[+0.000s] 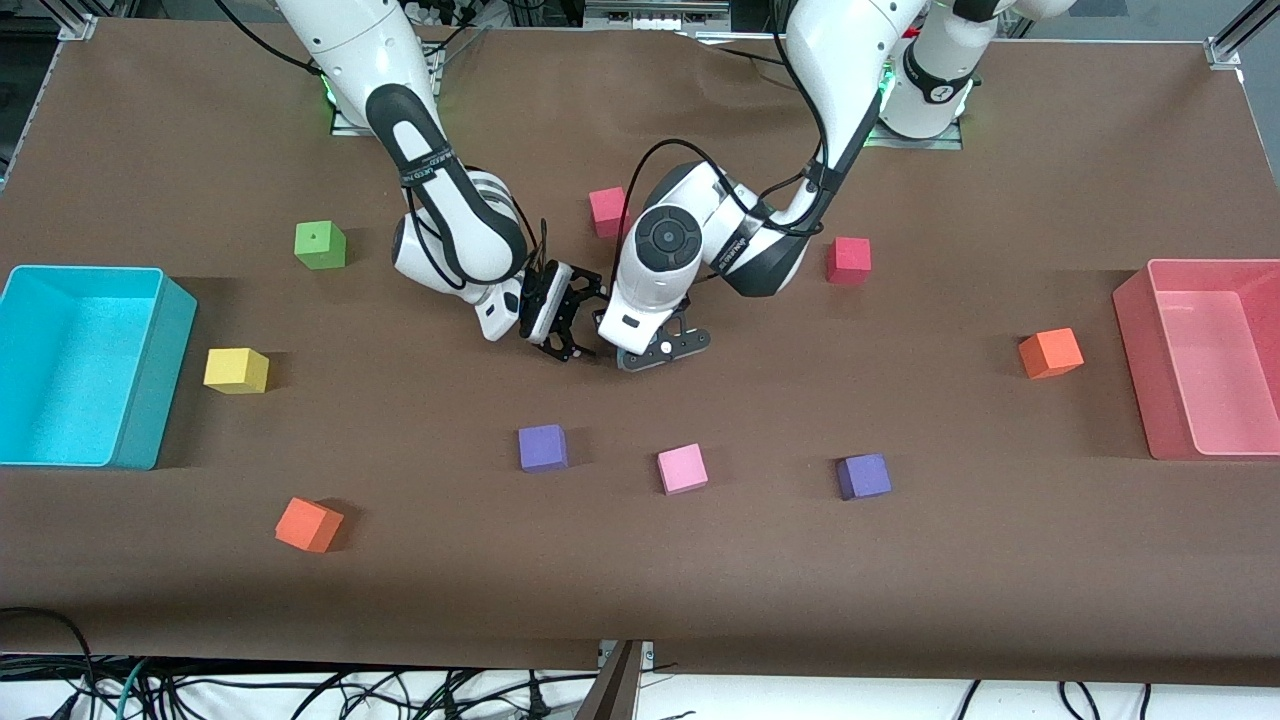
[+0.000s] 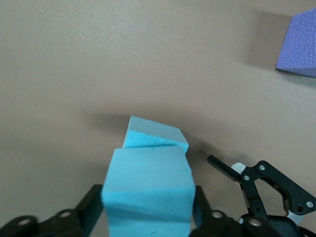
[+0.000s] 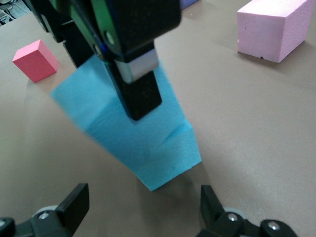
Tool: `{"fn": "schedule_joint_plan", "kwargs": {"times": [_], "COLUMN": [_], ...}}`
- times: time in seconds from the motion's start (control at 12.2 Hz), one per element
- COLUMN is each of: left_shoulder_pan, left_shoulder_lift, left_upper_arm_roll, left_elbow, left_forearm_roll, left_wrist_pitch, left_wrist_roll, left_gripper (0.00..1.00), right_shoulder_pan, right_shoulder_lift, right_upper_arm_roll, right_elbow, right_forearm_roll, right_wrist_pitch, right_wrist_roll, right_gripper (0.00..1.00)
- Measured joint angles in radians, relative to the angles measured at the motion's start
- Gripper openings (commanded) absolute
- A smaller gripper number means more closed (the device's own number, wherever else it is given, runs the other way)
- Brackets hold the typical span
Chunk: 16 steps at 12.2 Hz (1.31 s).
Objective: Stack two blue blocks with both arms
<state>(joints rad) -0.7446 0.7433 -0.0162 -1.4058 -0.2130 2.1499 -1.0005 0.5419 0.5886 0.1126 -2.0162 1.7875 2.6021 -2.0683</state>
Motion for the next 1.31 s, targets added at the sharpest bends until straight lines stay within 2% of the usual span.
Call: {"fn": "schedule_joint_plan", "kwargs": {"times": [0.41,0.82,1.06,1.23,1.31], "left_shoulder_pan": [0.0,0.108,0.223,0.354,0.431], "left_shoulder_lift": [-0.017,-0.189,-0.328,-0.442,-0.496], "left_upper_arm_roll": [0.014,0.024,0.026,0.029,0.03], "left_elbow": [0.024,0.027,-0.002,-0.051,-0.08], "left_forearm_roll": [0.0,0.0,0.0,0.001,0.012], "left_wrist_pitch": [-0.005,-0.251,-0.393,-0.497,-0.535], "left_wrist_roll": [0.0,0.034,0.219,0.437,0.566], "left_gripper": [1.0,1.0,1.0,1.0,1.0], "right_shoulder_pan": [0.0,-0.003,-0.01,-0.022,-0.029], "right_shoulder_lift": [0.0,-0.012,-0.057,-0.097,-0.117], "right_upper_arm_roll": [0.0,-0.002,-0.005,-0.011,-0.016], "right_elbow": [0.001,-0.003,-0.054,-0.095,-0.112], "right_forearm_roll": [0.0,0.002,0.004,-0.011,-0.054], "right_wrist_pitch": [0.0,0.0,-0.015,-0.06,-0.086], "right_wrist_roll": [0.0,0.012,0.074,0.138,0.195], "right_gripper": [1.0,1.0,1.0,1.0,1.0]}}
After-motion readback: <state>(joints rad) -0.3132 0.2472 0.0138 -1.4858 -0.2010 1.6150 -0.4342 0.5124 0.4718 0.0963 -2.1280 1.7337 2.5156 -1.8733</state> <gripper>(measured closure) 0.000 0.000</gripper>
